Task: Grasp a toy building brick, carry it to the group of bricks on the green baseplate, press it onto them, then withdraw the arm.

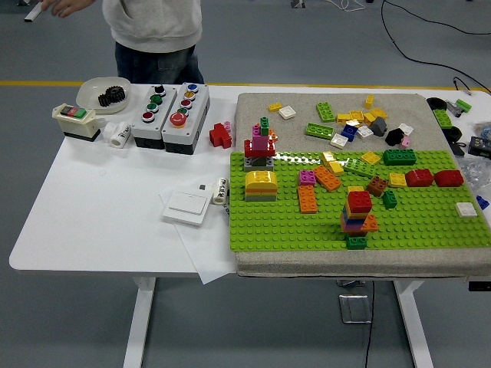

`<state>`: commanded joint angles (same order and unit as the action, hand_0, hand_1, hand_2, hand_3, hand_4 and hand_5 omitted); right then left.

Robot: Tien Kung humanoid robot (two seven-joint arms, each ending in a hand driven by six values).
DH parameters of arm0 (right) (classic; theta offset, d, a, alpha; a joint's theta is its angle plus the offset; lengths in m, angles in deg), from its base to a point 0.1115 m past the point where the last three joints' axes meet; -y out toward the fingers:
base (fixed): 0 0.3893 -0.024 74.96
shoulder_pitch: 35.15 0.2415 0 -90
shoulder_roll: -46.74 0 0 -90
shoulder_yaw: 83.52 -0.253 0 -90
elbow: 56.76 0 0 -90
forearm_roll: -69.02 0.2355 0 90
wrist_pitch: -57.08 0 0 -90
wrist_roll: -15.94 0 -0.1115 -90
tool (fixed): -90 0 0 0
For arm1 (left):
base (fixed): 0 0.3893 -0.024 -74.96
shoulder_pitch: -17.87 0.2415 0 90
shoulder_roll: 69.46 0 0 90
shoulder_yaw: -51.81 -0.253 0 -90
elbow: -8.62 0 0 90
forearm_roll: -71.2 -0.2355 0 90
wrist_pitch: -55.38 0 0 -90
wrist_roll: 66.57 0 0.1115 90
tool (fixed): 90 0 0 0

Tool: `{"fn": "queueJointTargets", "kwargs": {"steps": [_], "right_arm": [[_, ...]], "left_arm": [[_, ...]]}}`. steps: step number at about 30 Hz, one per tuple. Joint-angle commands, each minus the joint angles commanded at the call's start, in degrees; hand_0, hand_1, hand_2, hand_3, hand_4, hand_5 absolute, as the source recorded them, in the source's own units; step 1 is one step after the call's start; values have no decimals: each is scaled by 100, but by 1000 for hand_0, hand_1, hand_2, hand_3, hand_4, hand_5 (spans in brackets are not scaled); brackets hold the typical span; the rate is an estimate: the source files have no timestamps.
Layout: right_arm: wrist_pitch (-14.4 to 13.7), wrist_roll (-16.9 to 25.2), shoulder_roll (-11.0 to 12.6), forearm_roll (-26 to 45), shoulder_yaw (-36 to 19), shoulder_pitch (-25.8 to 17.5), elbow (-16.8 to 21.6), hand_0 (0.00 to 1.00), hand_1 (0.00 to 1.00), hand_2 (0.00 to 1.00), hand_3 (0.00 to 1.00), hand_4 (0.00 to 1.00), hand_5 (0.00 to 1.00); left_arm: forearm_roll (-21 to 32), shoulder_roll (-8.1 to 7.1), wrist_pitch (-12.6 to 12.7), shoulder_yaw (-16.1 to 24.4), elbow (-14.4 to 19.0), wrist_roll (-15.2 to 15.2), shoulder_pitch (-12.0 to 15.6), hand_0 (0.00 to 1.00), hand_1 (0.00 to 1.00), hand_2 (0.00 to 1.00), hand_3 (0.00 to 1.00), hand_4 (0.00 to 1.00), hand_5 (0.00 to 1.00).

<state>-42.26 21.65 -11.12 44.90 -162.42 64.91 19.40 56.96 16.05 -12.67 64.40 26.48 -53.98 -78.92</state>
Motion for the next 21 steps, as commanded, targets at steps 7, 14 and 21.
{"fn": "queueJointTargets", "kwargs": {"steps": [7, 14, 21], "right_arm": [[9, -2, -2, 13, 3, 15, -2, 778, 763, 791, 830, 998, 957], [6, -5, -2, 27, -13, 1, -5, 765, 753, 789, 827, 998, 947], [-3, -4, -11, 64, -45, -9, -14, 752, 746, 786, 824, 998, 945]], "left_arm": [[56, 4, 4, -29, 2, -19, -11, 737, 722, 714, 589, 639, 662], [36, 11, 4, -22, 6, -13, -12, 736, 722, 715, 589, 640, 664], [-10, 13, -3, -7, 10, 5, -16, 736, 723, 715, 589, 640, 664]]}}
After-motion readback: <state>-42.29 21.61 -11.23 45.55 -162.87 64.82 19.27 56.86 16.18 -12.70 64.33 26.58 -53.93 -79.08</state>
